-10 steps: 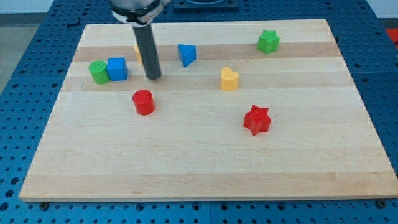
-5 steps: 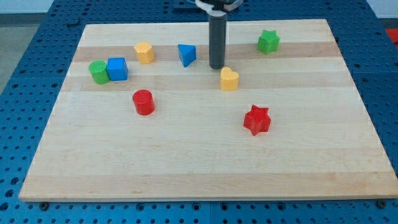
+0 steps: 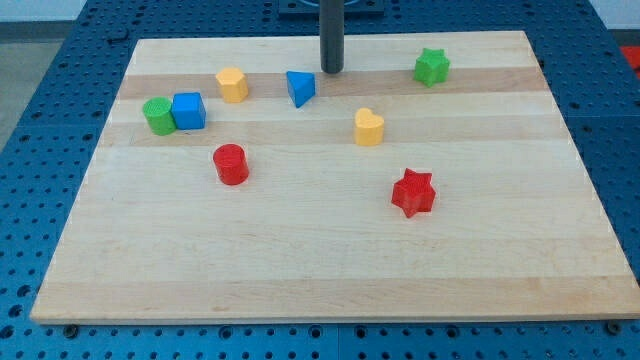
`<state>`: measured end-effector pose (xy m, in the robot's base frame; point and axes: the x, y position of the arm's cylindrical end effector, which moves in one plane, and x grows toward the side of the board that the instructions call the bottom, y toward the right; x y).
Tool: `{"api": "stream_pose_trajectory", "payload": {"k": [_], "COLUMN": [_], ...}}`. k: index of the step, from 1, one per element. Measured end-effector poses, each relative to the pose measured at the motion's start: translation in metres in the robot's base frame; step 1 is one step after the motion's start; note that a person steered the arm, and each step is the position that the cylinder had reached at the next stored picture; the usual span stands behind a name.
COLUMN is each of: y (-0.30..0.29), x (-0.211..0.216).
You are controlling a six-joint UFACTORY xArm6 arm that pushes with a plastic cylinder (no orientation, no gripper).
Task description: Move the blue triangle to the bottom of blue cube
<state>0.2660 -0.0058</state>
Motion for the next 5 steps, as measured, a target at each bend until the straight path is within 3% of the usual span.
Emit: {"api": "stream_pose_trajectory", "payload": {"k": [5], "y": [-0.05], "x": [0.047]}}
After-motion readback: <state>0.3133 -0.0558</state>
